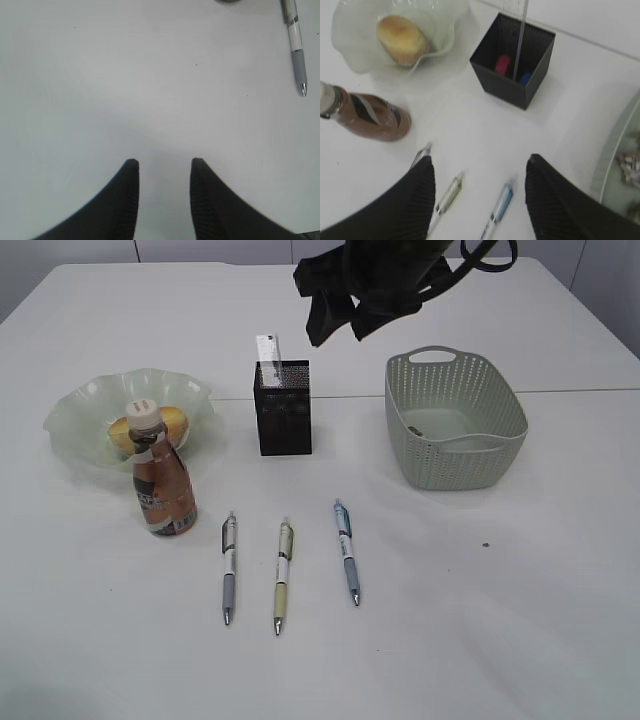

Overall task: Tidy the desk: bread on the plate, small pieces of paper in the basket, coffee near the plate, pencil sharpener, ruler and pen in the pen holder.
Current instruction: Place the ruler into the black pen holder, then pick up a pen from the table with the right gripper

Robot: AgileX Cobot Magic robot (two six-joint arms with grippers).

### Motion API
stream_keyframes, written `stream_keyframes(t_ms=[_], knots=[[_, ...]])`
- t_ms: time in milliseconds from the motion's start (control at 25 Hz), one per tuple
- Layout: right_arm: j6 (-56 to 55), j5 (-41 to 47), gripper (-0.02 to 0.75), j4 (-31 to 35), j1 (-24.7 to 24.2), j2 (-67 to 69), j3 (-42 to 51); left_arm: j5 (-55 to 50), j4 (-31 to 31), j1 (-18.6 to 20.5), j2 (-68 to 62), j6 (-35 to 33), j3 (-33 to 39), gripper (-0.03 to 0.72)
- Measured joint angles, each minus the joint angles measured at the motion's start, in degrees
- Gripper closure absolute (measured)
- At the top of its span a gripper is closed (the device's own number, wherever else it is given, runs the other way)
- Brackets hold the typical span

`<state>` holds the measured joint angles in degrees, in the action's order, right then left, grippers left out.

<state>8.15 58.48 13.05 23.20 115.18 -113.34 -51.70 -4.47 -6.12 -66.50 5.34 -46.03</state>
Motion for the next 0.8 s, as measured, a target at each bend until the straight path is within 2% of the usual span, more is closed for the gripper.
stream_keyframes(t_ms=[200,360,800], knots=[[-10.2,11.1,0.314,-7.0,4.3,-0.4,0.2,0.0,-0.2,0.0,0.0,0.0,0.0,0.434],[-18.1,12.4,0.314,-11.5,8.2,-0.2,0.2,0.0,-0.3,0.0,0.0,0.0,0.0,0.434],[-32.6,12.5,0.315,-11.9,9.0,8.4,0.2,0.8,-1.5,0.0,0.0,0.0,0.0,0.434]])
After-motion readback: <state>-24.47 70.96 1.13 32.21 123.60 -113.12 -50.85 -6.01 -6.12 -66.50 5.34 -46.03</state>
